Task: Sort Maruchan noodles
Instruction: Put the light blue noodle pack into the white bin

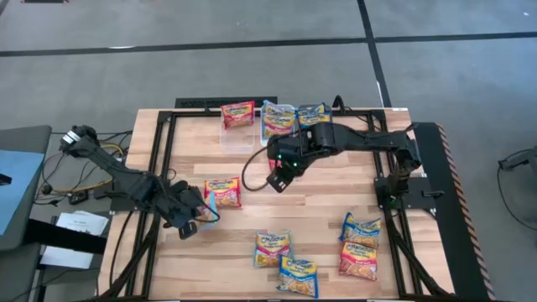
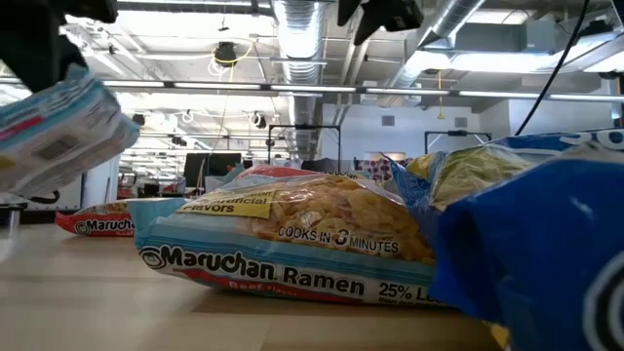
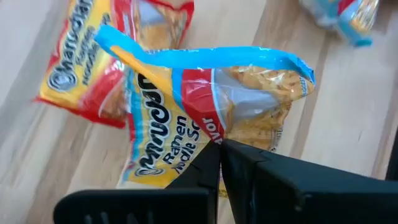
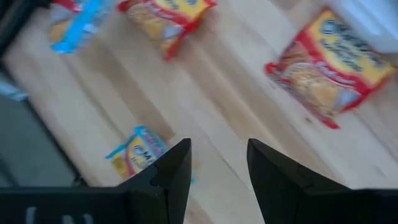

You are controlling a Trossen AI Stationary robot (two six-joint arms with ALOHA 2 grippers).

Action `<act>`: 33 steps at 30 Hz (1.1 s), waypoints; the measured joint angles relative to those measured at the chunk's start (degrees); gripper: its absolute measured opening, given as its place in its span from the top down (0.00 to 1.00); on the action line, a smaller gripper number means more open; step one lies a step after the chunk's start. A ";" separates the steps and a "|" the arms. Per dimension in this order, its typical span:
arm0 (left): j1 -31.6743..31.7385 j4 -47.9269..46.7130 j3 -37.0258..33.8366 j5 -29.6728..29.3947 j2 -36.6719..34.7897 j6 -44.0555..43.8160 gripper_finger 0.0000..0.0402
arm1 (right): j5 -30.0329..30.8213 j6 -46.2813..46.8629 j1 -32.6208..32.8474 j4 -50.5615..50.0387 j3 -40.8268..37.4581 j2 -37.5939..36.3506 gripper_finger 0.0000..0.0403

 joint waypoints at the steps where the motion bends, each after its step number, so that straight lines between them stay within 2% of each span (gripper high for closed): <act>1: 0.28 0.05 0.01 -0.46 -0.38 0.10 1.00 | -2.13 -0.94 -0.60 0.89 0.01 0.00 0.55; 5: 1.36 0.00 0.04 -1.18 -0.87 1.55 1.00 | -8.09 -2.94 -2.54 3.66 0.02 0.00 0.55; 12: 2.78 1.02 0.06 -1.27 -0.85 4.42 1.00 | -9.10 -4.10 -4.31 6.00 0.02 0.01 0.55; 17: 3.84 0.85 0.34 -1.42 -1.54 4.55 1.00 | -12.13 -5.96 -4.54 7.30 -0.17 2.86 0.55; 23: 4.01 0.73 4.14 -3.58 -6.00 4.95 1.00 | -16.33 -11.69 -2.24 16.31 0.00 8.30 0.55; 27: 4.01 -0.36 5.37 -0.79 -8.64 2.86 1.00 | -19.53 -13.11 -1.45 20.35 0.25 10.45 0.55; 30: 3.91 -2.15 5.32 0.75 -9.62 1.14 1.00 | -19.96 -13.14 -1.15 20.49 -0.10 11.54 0.55; 33: 3.98 -3.58 5.32 1.00 -9.92 0.25 1.00 | -20.28 -12.87 -0.57 24.75 0.00 12.44 0.55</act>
